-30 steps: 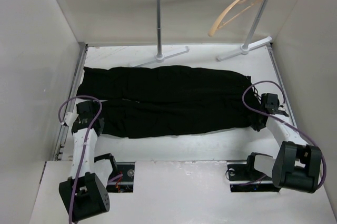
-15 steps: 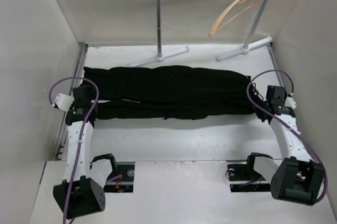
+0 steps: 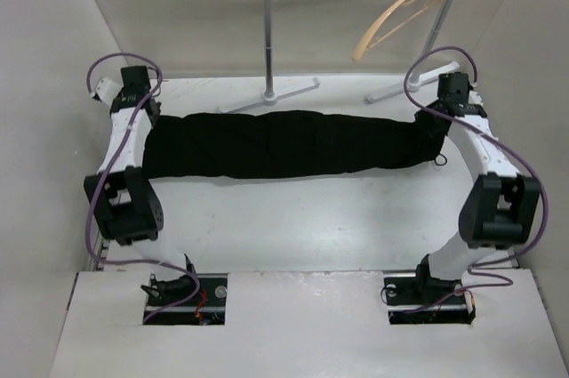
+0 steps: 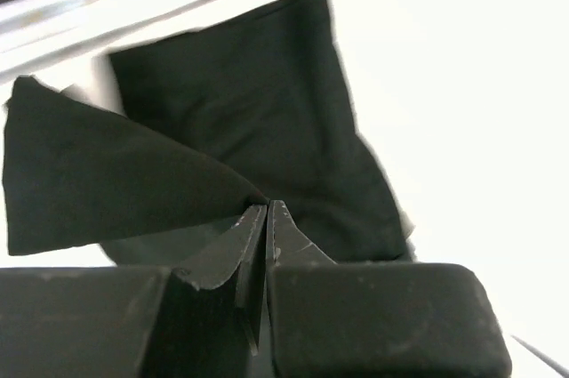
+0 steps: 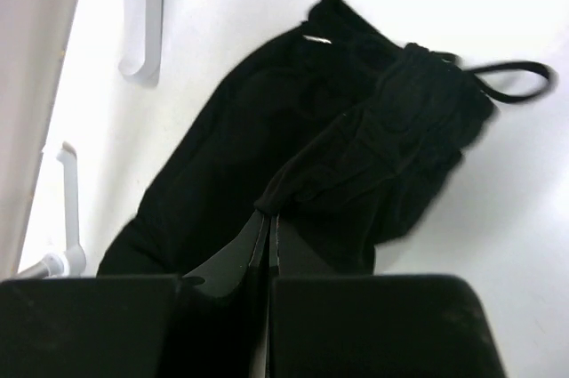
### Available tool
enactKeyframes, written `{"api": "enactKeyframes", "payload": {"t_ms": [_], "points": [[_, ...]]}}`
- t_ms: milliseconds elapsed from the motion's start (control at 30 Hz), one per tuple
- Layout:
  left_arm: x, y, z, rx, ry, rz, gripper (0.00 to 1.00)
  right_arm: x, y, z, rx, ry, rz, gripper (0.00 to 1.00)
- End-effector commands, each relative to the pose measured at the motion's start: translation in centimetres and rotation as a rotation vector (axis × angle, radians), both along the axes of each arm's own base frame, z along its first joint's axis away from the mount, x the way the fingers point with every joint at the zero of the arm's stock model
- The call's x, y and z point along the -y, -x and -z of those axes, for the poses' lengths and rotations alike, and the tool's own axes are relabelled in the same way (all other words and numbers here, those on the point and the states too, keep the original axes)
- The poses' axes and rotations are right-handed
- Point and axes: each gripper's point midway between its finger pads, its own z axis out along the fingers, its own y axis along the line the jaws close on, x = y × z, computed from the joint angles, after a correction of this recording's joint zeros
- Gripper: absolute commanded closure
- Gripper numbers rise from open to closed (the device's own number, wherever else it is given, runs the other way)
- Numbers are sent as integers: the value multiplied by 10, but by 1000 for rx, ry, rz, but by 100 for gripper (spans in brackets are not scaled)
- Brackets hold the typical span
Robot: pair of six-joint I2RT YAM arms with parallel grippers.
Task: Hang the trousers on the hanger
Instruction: Fold the trousers at the center of the board.
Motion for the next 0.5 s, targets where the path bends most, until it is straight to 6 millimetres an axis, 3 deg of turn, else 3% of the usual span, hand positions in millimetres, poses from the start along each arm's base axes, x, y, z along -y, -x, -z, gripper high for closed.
{"api": "enactKeyframes", "payload": {"t_ms": [0, 167, 300, 367, 467], "points": [[-33, -43, -30, 48, -121, -45, 99, 27, -44, -13, 50, 68, 48, 99], [-46, -98, -13, -8, -176, -26, 99, 33, -101, -8, 51, 53, 24, 99], [-46, -142, -3, -43, -220, 46, 97, 37, -138, 11, 14, 35, 10, 97], [-45, -158, 15, -73, -227, 81, 94, 34, -150, 24, -4, 25, 9, 89], [-39, -176, 30, -59, -221, 145, 80, 33, -160, 39, -18, 17, 8, 66]]}}
